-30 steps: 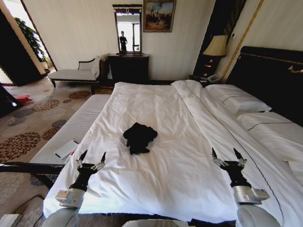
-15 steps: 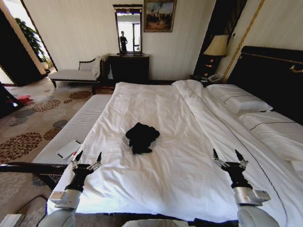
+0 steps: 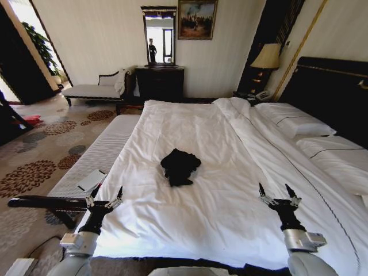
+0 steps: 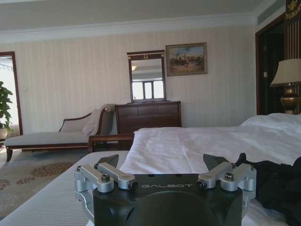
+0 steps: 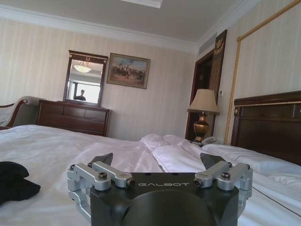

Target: Fold the clothes on the bed.

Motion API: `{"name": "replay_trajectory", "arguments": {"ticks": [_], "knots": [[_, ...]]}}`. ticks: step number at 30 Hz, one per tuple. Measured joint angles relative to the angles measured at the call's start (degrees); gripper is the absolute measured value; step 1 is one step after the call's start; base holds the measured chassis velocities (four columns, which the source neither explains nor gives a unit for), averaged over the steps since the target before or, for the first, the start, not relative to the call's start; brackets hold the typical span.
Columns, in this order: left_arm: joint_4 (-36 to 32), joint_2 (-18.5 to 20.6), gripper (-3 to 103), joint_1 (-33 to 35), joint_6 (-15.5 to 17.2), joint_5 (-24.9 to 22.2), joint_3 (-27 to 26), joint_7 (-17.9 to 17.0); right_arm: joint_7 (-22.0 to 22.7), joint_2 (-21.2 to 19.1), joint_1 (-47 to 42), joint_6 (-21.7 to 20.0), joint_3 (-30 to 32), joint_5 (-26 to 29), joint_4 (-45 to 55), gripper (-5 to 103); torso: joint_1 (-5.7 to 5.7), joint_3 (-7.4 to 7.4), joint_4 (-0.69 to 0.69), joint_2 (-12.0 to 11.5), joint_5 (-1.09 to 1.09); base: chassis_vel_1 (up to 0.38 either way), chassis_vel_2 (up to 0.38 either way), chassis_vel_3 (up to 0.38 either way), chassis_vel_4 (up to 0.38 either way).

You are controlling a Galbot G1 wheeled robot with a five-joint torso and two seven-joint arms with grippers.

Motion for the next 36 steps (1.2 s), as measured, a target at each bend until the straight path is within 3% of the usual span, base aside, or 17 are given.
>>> {"name": "replay_trajectory", "arguments": {"ticks": [20,36], "knots": [[0.45,-0.26,100,-0.64,0.09,0.21,1.08,-0.20,0.90,1.08,-0.11,1.19,0.02,-1.67,0.03,100,0.00,0.00,0.00,0.00,0.00,0.024,0.035,-0.031,-0.028],[0.53,-0.46,100,-0.68,0.08,0.18,1.10,-0.66,0.86,1.56,-0.13,2.44,-0.29,-1.01,-0.62,100,0.02,0.00,0.01,0.00,0.02,-0.011,0.136,0.012,-0.138]]}}
